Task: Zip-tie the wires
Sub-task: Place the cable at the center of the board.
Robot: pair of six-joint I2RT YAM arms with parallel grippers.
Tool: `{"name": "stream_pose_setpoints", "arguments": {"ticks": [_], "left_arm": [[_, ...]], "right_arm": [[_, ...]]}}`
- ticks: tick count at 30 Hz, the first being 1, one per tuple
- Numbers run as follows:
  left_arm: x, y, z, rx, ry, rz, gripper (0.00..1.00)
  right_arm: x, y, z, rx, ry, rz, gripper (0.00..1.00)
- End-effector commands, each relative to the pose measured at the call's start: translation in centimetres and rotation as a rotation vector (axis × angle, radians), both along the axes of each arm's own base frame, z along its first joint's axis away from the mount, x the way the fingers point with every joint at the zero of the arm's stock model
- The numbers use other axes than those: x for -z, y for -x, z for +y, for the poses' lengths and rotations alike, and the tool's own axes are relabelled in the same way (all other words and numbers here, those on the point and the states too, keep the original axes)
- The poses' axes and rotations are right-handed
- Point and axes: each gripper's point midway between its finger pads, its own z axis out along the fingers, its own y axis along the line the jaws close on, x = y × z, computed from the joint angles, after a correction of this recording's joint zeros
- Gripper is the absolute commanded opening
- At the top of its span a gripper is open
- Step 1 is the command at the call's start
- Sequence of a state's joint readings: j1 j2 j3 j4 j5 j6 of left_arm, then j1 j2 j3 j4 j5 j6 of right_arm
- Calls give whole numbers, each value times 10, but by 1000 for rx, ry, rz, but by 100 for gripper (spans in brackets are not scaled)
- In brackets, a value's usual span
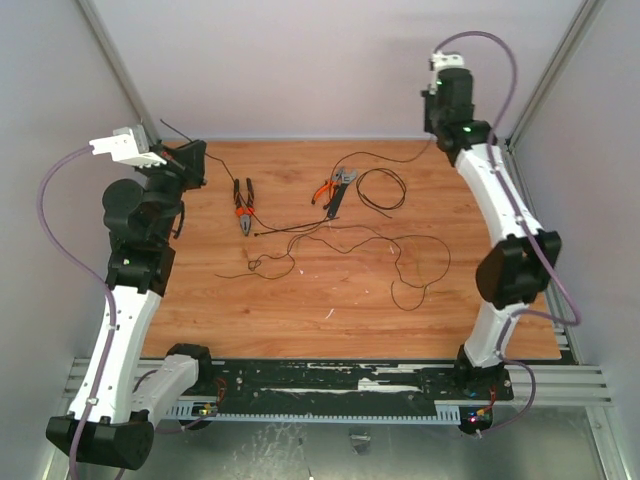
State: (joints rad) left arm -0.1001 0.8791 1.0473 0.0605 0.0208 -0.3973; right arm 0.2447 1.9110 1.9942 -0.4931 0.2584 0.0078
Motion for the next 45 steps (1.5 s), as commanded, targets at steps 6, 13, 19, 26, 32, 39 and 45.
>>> {"name": "stream_pose_setpoints", "arguments": {"ticks": [6, 13, 19, 26, 32, 39, 45], "left_arm": [[36, 2, 1, 3, 28, 53, 0], [81, 0, -1, 7, 64, 130, 0], [121, -2, 9, -54, 99, 196, 0], [170, 0, 37, -222, 189, 259, 0], [213, 15, 68, -399, 316, 247, 0], [256, 19, 77, -462, 339, 312, 0], [286, 28, 88, -527, 386, 330, 0]], "right_arm": [[11, 85, -125, 349, -19, 15, 0], [32, 142, -186, 512, -40, 47, 0], [68, 176, -229, 643, -44, 104, 0], [105, 194, -249, 684, -63, 157, 0], [127, 192, -240, 626, -154, 155, 0], [165, 199, -235, 648, -209, 175, 0], [202, 205, -235, 687, -242, 198, 0]]}}
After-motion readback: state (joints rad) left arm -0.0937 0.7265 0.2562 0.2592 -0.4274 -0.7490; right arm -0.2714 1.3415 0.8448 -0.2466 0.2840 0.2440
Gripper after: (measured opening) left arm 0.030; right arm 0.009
